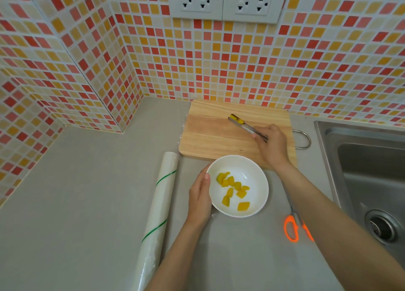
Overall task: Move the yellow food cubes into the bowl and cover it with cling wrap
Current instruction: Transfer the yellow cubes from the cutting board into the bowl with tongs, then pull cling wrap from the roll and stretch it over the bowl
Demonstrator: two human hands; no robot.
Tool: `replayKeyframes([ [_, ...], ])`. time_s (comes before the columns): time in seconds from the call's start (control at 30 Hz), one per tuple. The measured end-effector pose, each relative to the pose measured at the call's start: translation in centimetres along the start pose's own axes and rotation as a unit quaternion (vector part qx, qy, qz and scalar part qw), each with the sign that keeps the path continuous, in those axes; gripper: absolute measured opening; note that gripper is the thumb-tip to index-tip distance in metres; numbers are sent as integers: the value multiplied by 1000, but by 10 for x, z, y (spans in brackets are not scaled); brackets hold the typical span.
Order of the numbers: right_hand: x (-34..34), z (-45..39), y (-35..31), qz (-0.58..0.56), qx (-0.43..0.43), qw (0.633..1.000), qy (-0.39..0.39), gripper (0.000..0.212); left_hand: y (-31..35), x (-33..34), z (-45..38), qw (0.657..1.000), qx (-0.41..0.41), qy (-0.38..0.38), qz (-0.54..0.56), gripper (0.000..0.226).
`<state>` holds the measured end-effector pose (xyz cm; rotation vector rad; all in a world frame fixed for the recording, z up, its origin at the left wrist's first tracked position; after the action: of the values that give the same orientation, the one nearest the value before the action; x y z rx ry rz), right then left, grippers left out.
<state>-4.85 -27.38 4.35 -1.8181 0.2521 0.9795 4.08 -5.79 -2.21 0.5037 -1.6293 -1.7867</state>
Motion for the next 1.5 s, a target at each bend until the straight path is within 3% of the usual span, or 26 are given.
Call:
replayKeyframes([
  [0.17,-37,59,-23,-66,-49,997,5,27,0,0,0,1000,4,1,4,34],
  [0.47,-46,124,-25,-4,-57,991,-124,33,0,0,0,1000,2,-4,-8,35],
  [0.8,-81,105,7,54,-15,998,-31,34,1,0,0,1000,5,4,-15,35],
  [1.03,-46,70,51,133,97,986,4,25,2,1,0,1000,5,-9,-14,35],
  [1.23,-28,60,60,151,93,983,43,36,1,0,-1,1000,-1,-27,-4,33],
  [1.37,-29,58,61,192,79,978,24,41,1,-1,-4,999,-17,-31,-1,34],
  [1.5,-34,62,38,169,93,981,34,65,14,-6,-7,999,-39,-31,1,40],
])
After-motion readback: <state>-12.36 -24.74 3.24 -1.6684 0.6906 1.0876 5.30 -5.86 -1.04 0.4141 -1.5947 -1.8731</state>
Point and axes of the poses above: each hand's wrist, its own z-axis away from the middle knuckle, its own x-axis out of the palm, y = z × x, the point moved 8 cm from there along -z, towards the middle knuckle, and after that the axes turned 1 degree about -y, right-handed, at the moved point
